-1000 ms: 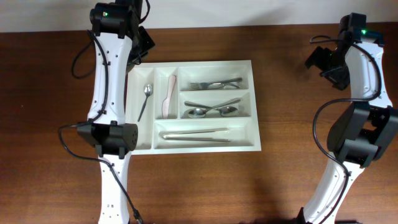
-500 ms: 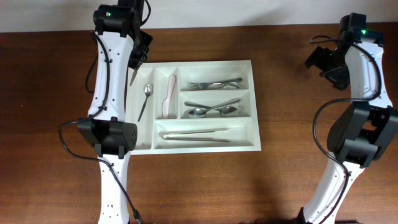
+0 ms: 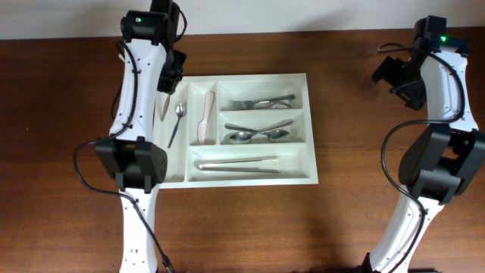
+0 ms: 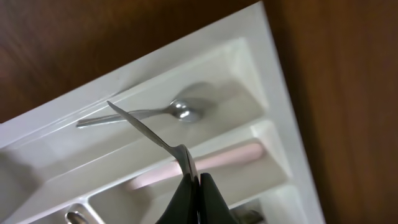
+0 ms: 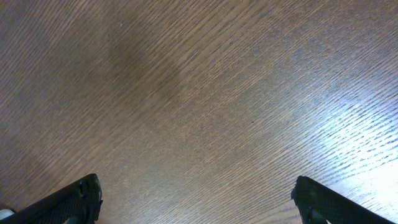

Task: Pack container
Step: 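Lower the spoon into the leftmost compartment and open the left gripper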

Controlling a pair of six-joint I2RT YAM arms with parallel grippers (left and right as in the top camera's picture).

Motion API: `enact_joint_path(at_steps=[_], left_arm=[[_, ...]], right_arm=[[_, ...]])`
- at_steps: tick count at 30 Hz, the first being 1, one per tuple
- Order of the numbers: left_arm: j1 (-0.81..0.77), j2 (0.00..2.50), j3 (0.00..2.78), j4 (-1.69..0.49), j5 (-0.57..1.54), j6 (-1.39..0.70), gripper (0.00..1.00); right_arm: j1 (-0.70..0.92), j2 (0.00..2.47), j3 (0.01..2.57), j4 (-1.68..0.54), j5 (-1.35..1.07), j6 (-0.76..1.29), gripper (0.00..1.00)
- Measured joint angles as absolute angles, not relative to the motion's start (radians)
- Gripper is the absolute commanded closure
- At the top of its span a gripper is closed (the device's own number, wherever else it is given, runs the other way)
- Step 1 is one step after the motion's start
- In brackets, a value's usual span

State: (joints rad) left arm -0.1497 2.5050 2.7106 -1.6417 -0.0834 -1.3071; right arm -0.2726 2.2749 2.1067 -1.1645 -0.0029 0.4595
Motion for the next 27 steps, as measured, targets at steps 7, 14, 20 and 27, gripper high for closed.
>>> enact_joint_path(at_steps=[7, 14, 20, 27], left_arm=[[-0.15, 2.505, 2.677, -1.642, -0.071, -1.308, 0.53], [-0.15, 2.505, 2.676, -1.641, -0.067, -1.32, 0.28], [-0.147, 2.505, 2.676, -1.626, -0.076, -1.279, 0.16], [-0.134, 2.505, 2.675, -1.607, -0.178, -1.087, 0.01]], right_arm=[[-0.273, 2.275, 2.107, -1.164, -0.003, 0.46, 0.01], [-0.273, 2.275, 2.107, -1.164, -0.003, 0.459, 0.01], [-0.273, 2.275, 2.107, -1.164, -0.003, 0.459, 0.01], [-0.273, 2.275, 2.107, -1.164, -0.003, 0.459, 0.01]])
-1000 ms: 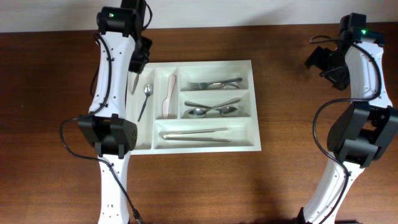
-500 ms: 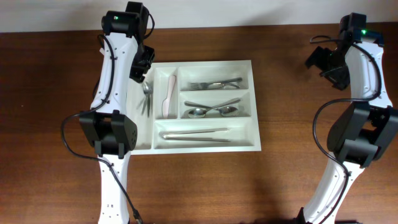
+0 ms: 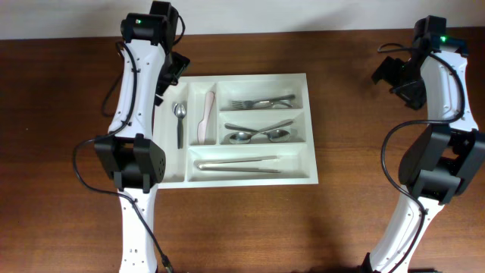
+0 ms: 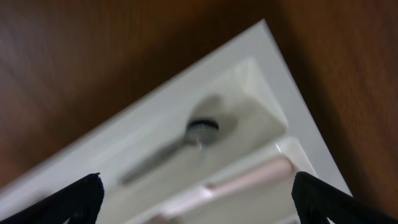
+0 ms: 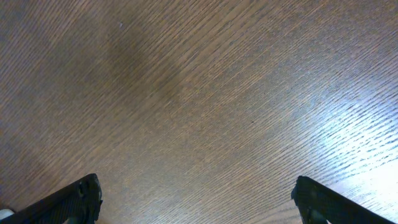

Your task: Pack container

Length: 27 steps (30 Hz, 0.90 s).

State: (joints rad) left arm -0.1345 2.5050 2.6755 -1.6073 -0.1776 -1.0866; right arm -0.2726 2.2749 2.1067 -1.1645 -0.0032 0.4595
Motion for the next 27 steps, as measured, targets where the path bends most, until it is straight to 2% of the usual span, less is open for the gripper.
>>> enact_joint_path(at_steps=[8, 13, 18, 27], left_arm=[[-0.138, 2.505, 2.674, -1.415, -0.292, -0.549, 0.01], [-0.146, 2.505, 2.674, -1.375, -0.308, -0.246, 0.01], [-0.151, 2.505, 2.674, -1.375, -0.315, -0.131, 0.01], [-0.151, 2.505, 2.674, -1.375, -0.319, -0.081, 0.01]], right_arm=[[-0.273, 2.275, 2.107, -1.164, -0.003, 0.459, 0.01], [-0.273, 2.275, 2.107, -1.164, -0.003, 0.459, 0.01], [-0.273, 2.275, 2.107, -1.164, -0.003, 0.459, 0.01], [-0.273, 2.275, 2.107, -1.164, -0.003, 0.459, 0.01]])
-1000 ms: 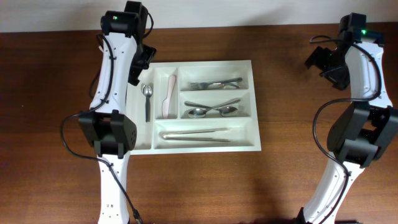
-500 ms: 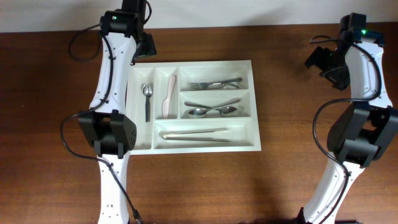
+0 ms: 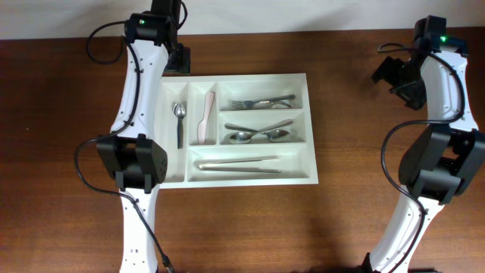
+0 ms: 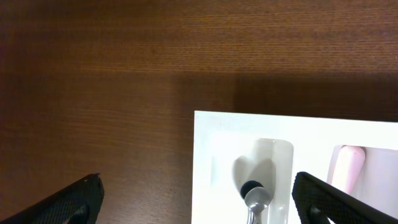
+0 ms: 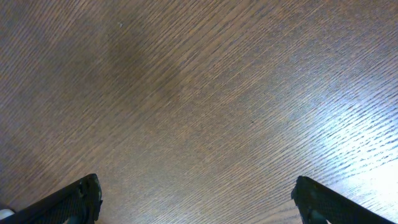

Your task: Pack container

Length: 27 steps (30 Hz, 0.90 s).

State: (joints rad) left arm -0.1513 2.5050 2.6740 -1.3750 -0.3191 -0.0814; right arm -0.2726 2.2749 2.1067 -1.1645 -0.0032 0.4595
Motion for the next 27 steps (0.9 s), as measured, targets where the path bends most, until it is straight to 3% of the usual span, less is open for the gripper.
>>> enact_joint_path(at_steps=[15, 19, 27], left_arm=[[-0.155, 2.505, 2.674, -1.335, -0.306, -0.071, 0.01], [-0.157, 2.479, 2.665, -1.229, -0.232, -0.071, 0.01], [-0.164, 2.219, 2.642, -1.175, -0.189, -0.071, 0.01]], right_arm=[[-0.273, 2.275, 2.107, -1.164, -0.003, 0.459, 0.01], [-0.273, 2.275, 2.107, -1.164, -0.003, 0.459, 0.01], [-0.273, 2.275, 2.107, -1.164, -0.003, 0.46, 0.01]])
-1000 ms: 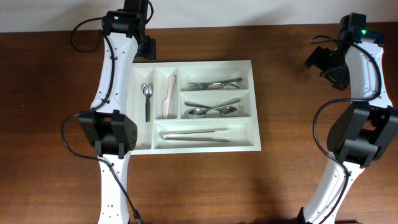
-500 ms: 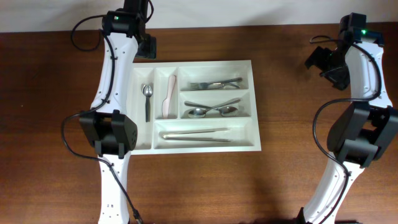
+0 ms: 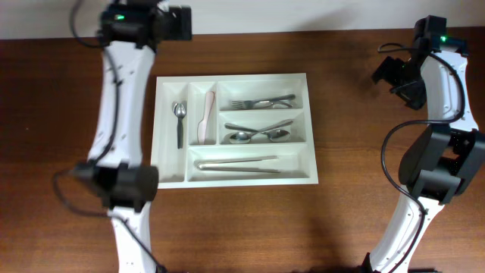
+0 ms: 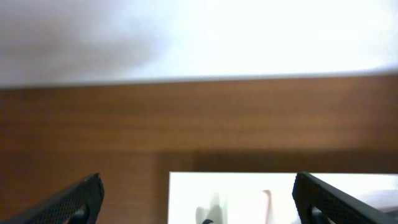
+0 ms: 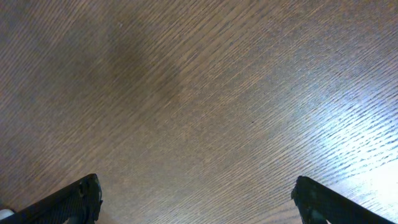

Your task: Pack container

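The white cutlery tray (image 3: 311, 136) lies in the middle of the table. Its left slot holds a small spoon (image 3: 179, 111) and the slot beside it a pale pink knife (image 3: 206, 115). Forks (image 3: 261, 101), spoons (image 3: 258, 134) and long metal sticks (image 3: 236, 164) fill the right slots. My left gripper (image 3: 179, 23) is open and empty beyond the tray's far left corner; in its wrist view the gripper (image 4: 198, 190) shows only the tray's far edge (image 4: 286, 196). My right gripper (image 3: 384, 72) is open and empty far to the right, and in its own wrist view the gripper (image 5: 198, 186) hangs over bare wood.
A white wall (image 4: 199, 34) runs along the table's far edge, just ahead of the left gripper. Dark wood table (image 3: 76, 152) surrounds the tray on all sides. The bases of both arms stand near the front corners.
My left gripper has pulled back from the tray's far left corner toward the wall and risen; its view now takes in the wall. The tray, the cutlery and the right arm are unchanged.
My left gripper was shut on a thin metal utensil over the tray's left slot, where a spoon lay slanted. Then it stood open there and the spoon lay straight. Then it was past the tray's far edge, and now near the wall. The right arm stayed still.
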Controlling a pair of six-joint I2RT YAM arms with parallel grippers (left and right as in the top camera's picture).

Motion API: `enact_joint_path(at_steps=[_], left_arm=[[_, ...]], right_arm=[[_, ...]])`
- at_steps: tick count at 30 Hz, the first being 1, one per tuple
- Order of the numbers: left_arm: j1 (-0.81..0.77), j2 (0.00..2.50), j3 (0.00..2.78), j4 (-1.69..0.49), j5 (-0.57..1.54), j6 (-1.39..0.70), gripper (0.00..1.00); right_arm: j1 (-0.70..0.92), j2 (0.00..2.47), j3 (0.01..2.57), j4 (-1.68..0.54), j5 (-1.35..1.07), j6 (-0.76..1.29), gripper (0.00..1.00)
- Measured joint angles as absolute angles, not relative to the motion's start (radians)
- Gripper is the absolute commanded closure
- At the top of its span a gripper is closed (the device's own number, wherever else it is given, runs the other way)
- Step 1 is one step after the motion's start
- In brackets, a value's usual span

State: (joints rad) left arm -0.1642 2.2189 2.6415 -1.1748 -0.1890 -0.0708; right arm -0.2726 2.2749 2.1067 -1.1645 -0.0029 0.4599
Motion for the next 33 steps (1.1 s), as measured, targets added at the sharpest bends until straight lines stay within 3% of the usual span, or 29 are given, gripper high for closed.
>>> enact_joint_path(at_steps=[6, 28, 33], left_arm=[[-0.164, 1.915, 2.402, -1.045, -0.239, -0.071, 0.01], [-0.076, 0.995, 0.887, -0.069, -0.257, -0.071, 0.01], [-0.057, 0.744, 0.587, 0.07, -0.246, -0.07, 0.01]], right_arm=[[-0.273, 2.275, 2.107, -1.164, -0.003, 0.459, 0.01], [-0.273, 2.275, 2.107, -1.164, -0.004, 0.459, 0.01], [-0.273, 2.275, 2.107, -1.164, -0.006, 0.459, 0.01]])
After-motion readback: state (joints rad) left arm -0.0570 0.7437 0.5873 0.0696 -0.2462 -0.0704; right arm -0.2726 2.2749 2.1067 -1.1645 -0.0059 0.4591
